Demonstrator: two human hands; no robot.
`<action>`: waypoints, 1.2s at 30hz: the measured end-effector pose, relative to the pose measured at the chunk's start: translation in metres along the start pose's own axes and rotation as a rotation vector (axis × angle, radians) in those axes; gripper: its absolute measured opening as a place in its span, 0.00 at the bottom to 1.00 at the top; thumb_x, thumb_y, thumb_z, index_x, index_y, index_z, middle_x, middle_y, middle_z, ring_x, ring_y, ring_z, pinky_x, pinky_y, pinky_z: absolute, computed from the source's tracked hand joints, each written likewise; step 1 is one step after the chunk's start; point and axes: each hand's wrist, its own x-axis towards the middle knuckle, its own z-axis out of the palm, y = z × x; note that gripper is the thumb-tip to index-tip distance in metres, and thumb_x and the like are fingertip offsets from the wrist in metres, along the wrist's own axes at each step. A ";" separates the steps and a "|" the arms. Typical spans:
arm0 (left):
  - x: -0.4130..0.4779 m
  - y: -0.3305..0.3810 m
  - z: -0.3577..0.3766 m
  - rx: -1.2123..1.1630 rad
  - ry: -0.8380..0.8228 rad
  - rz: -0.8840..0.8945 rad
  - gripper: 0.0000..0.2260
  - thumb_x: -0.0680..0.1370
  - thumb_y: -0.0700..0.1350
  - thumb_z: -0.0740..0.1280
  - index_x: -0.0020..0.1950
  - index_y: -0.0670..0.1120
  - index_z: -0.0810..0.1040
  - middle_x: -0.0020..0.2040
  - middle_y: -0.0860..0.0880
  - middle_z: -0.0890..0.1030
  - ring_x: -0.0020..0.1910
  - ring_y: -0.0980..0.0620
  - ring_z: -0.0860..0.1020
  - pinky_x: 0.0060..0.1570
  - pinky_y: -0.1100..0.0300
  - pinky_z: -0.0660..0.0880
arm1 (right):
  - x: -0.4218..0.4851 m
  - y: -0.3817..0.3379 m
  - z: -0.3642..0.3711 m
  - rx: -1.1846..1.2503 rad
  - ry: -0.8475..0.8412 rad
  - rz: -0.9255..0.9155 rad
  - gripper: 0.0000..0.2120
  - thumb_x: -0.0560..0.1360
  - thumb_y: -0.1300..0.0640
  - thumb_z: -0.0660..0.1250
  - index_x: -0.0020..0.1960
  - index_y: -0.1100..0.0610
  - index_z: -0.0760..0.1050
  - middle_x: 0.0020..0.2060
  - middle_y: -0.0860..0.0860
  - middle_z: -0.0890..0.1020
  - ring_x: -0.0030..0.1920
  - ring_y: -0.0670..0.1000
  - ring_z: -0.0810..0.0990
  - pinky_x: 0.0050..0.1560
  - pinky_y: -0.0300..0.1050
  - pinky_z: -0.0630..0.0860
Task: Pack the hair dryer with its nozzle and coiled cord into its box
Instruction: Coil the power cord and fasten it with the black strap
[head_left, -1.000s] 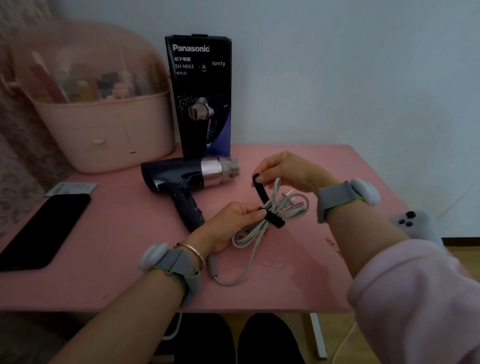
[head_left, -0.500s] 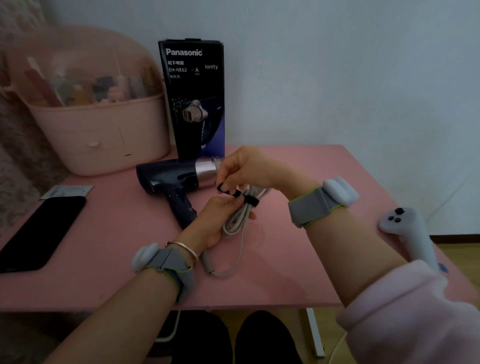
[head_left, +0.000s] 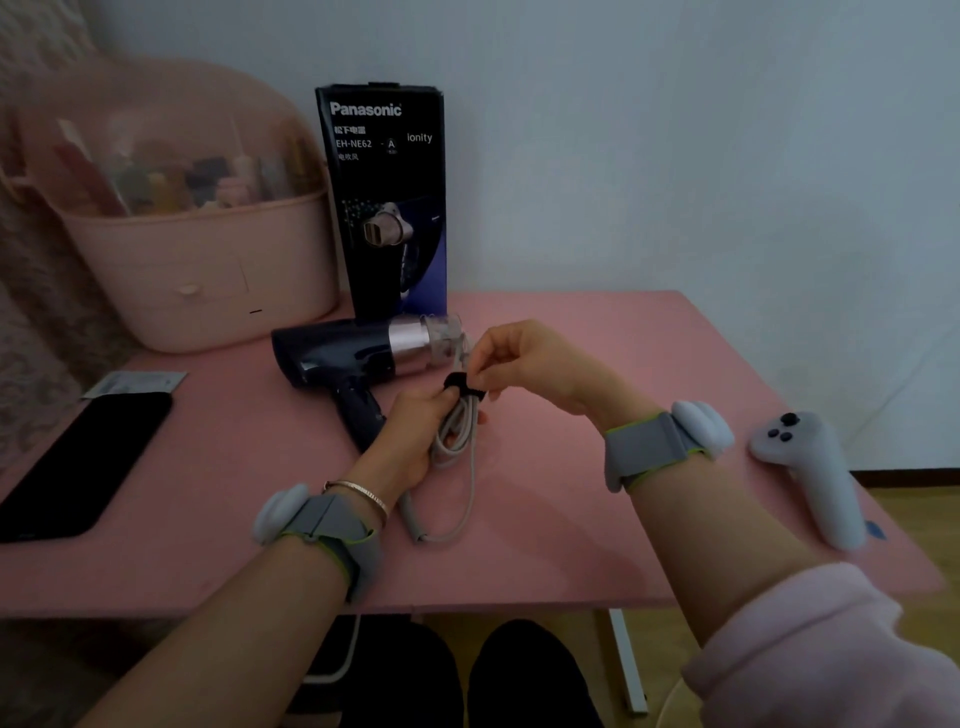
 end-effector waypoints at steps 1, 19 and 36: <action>-0.001 0.000 0.000 -0.020 0.006 0.000 0.10 0.80 0.38 0.57 0.52 0.34 0.76 0.27 0.45 0.81 0.23 0.56 0.79 0.22 0.67 0.74 | -0.001 0.001 -0.001 0.006 0.015 0.001 0.12 0.70 0.75 0.65 0.37 0.60 0.75 0.34 0.55 0.78 0.29 0.45 0.77 0.33 0.32 0.76; 0.006 -0.004 0.000 -0.004 0.106 0.019 0.10 0.78 0.36 0.60 0.36 0.42 0.70 0.28 0.43 0.79 0.20 0.57 0.78 0.21 0.68 0.72 | 0.002 0.007 -0.003 0.200 0.227 0.080 0.14 0.69 0.78 0.61 0.43 0.62 0.76 0.31 0.55 0.73 0.25 0.45 0.72 0.26 0.34 0.70; 0.005 -0.001 -0.003 -0.196 0.105 0.077 0.08 0.78 0.36 0.58 0.40 0.41 0.68 0.23 0.49 0.81 0.22 0.56 0.78 0.21 0.66 0.74 | -0.011 0.047 -0.007 0.399 0.085 0.146 0.14 0.70 0.78 0.61 0.41 0.60 0.71 0.30 0.56 0.78 0.26 0.45 0.78 0.28 0.35 0.74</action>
